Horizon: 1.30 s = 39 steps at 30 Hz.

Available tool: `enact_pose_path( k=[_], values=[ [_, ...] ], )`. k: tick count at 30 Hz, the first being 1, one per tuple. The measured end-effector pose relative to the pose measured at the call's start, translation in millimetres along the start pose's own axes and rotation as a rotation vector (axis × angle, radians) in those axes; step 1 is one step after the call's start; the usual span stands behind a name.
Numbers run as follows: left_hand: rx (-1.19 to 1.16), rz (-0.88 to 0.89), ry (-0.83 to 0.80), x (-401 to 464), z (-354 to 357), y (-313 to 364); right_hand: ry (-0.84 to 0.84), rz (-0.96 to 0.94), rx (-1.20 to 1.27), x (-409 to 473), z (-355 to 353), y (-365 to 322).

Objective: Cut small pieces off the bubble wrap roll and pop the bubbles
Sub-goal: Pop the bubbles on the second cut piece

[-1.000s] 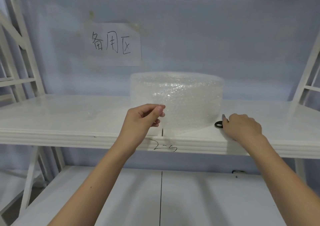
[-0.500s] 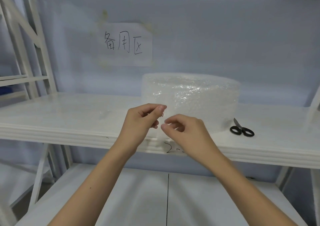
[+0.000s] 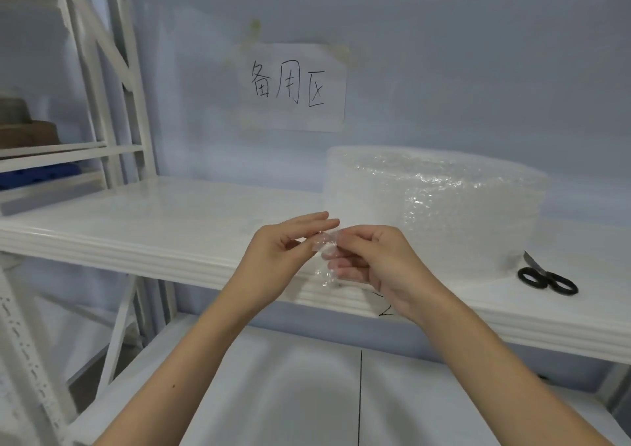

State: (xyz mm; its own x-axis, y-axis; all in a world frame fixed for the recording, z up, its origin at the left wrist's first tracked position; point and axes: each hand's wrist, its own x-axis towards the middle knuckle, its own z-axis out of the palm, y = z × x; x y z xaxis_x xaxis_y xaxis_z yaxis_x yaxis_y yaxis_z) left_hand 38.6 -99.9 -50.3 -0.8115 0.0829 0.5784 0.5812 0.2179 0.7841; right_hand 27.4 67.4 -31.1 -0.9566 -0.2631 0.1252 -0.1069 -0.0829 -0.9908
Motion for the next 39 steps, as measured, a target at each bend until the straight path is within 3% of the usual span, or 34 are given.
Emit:
enact_pose_path(
  k=[15,24,30,39],
  values=[
    [0.076,-0.03,-0.009,-5,-11,-12,-0.061,-0.01,0.174,14,14,9],
    [-0.258,-0.197,0.109,-6,-10,-4,0.002,-0.056,0.154,19,15,15],
    [-0.153,-0.346,0.077,-5,-7,-10,0.08,-0.146,0.112,22,16,16],
    [-0.153,-0.347,0.05,-3,-7,-16,0.098,-0.153,0.107,26,20,14]
  ],
)
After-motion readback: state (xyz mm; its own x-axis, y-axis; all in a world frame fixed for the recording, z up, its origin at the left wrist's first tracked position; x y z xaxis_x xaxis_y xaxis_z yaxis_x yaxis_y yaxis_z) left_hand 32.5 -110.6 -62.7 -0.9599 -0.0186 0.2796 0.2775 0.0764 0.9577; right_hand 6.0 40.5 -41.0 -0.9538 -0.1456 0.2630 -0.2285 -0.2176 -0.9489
